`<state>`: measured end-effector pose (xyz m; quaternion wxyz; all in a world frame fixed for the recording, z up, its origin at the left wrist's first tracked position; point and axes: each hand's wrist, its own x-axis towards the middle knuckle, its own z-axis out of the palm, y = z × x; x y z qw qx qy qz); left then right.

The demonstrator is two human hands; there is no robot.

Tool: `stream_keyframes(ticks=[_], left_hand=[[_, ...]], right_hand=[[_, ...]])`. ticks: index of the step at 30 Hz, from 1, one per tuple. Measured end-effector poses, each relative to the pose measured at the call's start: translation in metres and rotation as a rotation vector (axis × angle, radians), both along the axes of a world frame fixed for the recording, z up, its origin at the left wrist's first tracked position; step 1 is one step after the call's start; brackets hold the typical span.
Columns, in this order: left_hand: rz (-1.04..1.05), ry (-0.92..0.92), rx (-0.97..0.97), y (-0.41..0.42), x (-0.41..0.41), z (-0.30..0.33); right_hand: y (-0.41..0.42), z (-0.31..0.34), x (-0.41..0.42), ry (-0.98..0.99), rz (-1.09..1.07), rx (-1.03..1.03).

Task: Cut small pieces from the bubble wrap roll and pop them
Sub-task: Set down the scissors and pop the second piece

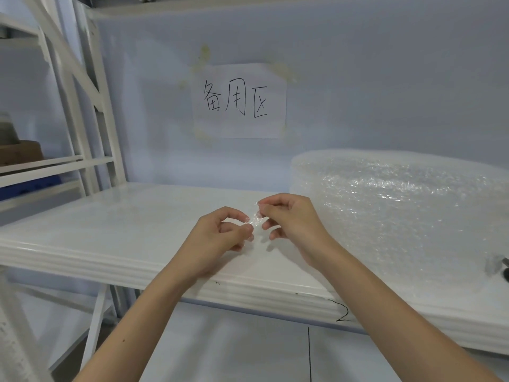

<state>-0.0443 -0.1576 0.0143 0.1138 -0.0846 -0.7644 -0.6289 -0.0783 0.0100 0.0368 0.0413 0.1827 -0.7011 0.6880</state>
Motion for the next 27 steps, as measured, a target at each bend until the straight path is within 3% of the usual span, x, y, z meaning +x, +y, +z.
stream_keyframes(ticks=[16, 27], left_hand=[[0.093, 0.002, -0.037, -0.029, 0.0, 0.0], [0.212, 0.028, -0.04, -0.044, -0.003, 0.0]], right_hand=[[-0.03, 0.003, -0.028, 0.014, 0.03, 0.163], [-0.048, -0.008, -0.053, -0.147, 0.057, 0.275]])
